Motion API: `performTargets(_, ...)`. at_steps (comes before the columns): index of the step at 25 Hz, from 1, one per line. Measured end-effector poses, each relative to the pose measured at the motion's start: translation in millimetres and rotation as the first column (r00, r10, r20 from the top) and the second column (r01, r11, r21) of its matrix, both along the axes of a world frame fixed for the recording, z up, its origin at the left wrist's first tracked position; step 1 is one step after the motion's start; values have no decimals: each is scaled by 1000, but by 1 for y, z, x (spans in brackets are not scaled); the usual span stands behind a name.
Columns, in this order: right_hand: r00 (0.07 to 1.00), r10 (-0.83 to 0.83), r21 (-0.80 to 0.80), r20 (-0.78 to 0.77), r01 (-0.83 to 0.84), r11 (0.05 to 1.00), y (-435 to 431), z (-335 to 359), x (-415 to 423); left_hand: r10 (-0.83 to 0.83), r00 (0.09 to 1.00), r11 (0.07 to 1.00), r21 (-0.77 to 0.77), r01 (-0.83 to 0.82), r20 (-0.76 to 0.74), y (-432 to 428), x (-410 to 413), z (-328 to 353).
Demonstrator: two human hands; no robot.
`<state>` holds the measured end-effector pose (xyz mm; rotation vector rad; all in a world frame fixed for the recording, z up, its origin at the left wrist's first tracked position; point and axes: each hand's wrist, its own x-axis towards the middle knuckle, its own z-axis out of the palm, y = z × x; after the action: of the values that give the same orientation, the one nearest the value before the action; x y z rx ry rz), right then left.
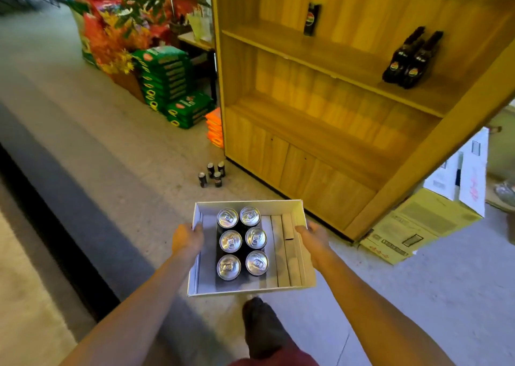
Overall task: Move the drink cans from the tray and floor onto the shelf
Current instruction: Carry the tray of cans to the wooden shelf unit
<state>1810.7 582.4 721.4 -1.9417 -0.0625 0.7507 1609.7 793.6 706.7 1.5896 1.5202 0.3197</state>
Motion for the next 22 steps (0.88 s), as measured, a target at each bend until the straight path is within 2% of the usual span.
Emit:
performTargets(8,991,135,2,-9,-135,991,212,-17,133,147,989,987,-61,-147,-15,176,104,-3)
performTargets(13,977,211,-35,24,-210,977,318,-8,196,176,984,984,-23,-177,-34,280,162,11)
performTargets(18,992,128,-24,23,-128,992,395,-12,240,112,993,993,-34,-113,-34,377,218,3)
performTargets(22,998,-61,-34,-13,61,998,435,-26,259,-66,997,994,-87,62,-40,460,279,-25)
